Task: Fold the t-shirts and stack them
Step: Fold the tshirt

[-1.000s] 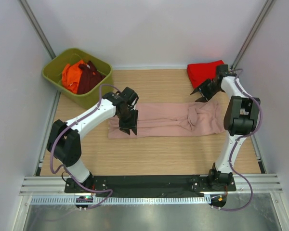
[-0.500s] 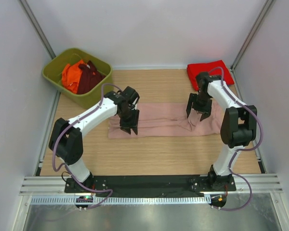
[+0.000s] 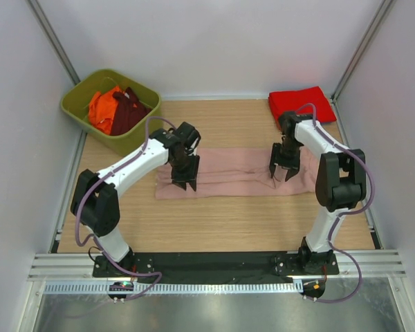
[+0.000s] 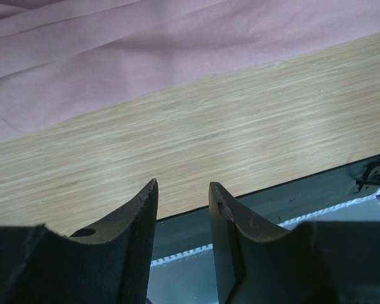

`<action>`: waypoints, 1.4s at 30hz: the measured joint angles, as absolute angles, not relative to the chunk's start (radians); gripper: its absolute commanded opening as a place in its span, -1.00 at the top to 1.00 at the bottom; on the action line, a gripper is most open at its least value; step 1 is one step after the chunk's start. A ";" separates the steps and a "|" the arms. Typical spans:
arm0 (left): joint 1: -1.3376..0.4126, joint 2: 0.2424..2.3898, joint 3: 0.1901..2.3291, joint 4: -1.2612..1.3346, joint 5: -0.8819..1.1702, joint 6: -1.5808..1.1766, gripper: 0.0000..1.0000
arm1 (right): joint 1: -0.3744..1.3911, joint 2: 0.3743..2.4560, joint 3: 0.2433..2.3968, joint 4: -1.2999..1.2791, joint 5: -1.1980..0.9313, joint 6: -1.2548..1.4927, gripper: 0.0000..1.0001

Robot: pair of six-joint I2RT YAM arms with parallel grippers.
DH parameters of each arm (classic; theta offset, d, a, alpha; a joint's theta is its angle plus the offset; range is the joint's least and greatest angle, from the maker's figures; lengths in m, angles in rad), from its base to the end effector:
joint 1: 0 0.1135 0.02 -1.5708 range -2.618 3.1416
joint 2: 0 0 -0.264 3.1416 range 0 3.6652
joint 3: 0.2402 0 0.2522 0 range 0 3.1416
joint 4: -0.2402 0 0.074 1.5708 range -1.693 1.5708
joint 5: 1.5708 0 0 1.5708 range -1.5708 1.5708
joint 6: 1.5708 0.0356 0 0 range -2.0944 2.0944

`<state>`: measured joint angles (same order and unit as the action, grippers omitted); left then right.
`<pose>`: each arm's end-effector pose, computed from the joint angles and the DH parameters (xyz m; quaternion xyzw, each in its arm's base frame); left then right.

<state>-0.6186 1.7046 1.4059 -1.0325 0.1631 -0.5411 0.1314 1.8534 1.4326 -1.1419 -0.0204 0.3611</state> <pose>0.2678 -0.1977 0.2544 0.0481 0.9884 -0.1329 0.0553 0.3396 0.0456 0.2121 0.1146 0.9934 0.0109 0.0014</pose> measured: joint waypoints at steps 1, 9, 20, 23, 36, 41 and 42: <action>-0.617 1.705 1.411 -1.035 0.156 -0.541 0.21 | 0.132 1.860 1.431 -1.137 -0.026 0.361 -0.11; -0.604 1.704 1.419 -1.048 0.122 -0.541 0.21 | 0.132 1.898 1.428 -1.104 -0.050 0.361 -0.10; -0.571 1.706 1.445 -1.048 0.106 -0.540 0.21 | 0.132 1.953 1.449 -1.082 -0.127 0.410 0.98; -0.566 1.718 1.466 -1.047 0.105 -0.537 0.21 | 0.131 1.979 1.504 -1.062 -0.181 0.469 0.98; -0.554 1.806 1.472 -1.006 0.085 -0.537 0.22 | 0.053 2.058 1.532 -0.807 -0.390 0.795 0.95; -0.553 1.825 1.472 -0.992 0.075 -0.537 0.23 | 0.032 2.098 1.529 -0.730 -0.418 0.878 0.93; -0.553 1.827 1.472 -0.989 0.074 -0.537 0.23 | 0.031 2.099 1.524 -0.715 -0.421 0.892 0.91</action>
<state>-0.5529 1.8267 1.4719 -0.9886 0.0738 -0.5369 0.0307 2.0995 1.5238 -0.7147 -0.4210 0.8917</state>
